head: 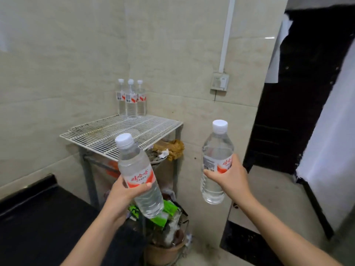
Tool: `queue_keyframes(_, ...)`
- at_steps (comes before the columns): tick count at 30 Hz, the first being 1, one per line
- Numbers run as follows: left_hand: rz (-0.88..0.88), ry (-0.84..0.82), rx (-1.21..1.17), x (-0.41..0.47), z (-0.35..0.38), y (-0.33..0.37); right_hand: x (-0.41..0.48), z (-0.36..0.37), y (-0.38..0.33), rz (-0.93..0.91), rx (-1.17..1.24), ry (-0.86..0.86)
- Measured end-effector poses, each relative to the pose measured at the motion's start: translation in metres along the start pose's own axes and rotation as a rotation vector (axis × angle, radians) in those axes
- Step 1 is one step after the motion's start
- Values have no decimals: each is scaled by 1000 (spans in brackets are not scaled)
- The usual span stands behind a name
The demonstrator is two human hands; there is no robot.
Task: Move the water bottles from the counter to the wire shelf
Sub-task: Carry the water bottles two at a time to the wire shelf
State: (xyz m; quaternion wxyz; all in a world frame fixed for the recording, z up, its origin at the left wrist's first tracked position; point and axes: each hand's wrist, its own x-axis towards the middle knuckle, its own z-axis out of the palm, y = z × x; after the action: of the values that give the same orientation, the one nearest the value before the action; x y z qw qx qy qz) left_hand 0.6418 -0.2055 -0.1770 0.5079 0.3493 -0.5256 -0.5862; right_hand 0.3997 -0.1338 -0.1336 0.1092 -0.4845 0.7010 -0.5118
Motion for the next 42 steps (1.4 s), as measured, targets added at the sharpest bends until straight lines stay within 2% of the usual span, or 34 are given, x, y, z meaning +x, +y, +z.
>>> queue_keyframes(8, 189, 70, -52, 91, 53, 28, 127, 15, 5, -177, 236, -30)
queue_keyframes(11, 229, 78, -67, 127, 55, 42, 165, 41, 4, -201, 310, -31)
queue_keyframes(16, 279, 187, -46, 189, 34, 52, 238, 100, -3, -232, 382, -70)
queue_keyframes(21, 252, 292, -58, 262, -5, 54, 314, 171, -16, -225, 371, -142)
queue_keyframes(29, 90, 384, 6, 363, -45, 50, 424, 280, -39, -144, 313, -252)
queue_keyframes(35, 6, 484, 53, 388, -66, 39, 480, 339, -25, -67, 241, -269)
queue_keyframes(42, -17, 611, 135, 409, -61, 35, 526, 392, -17, -58, 235, -327)
